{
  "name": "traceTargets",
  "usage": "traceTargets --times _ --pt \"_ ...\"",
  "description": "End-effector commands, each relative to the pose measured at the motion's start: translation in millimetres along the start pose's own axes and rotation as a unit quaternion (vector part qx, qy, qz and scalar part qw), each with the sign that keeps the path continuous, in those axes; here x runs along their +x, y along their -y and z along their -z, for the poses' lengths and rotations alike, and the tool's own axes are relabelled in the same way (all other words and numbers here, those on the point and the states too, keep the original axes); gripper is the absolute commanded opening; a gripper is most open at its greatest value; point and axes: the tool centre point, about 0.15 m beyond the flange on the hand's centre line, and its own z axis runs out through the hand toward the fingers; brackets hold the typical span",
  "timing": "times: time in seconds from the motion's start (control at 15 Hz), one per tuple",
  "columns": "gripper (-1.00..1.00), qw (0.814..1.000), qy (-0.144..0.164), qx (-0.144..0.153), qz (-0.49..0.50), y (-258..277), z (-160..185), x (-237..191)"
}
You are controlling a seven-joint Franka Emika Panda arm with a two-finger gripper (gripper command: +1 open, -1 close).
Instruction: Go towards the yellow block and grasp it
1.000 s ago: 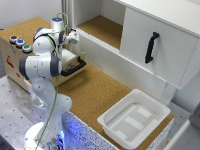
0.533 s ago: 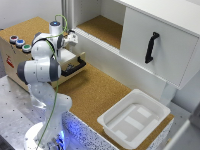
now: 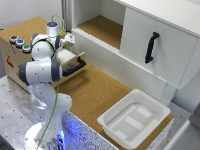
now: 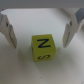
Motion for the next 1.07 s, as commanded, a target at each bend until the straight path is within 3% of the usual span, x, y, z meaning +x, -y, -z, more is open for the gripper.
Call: traceTargets --times 0.0,0.67,1.0 --pt "-1.00 1.000 -0.002 0.003 0.004 1 -11 -1" --pt "-1.00 1.000 0.010 0.008 0.008 6 -5 -7" --pt "-1.00 0.999 0.029 -0.024 -0.022 -27 39 -22"
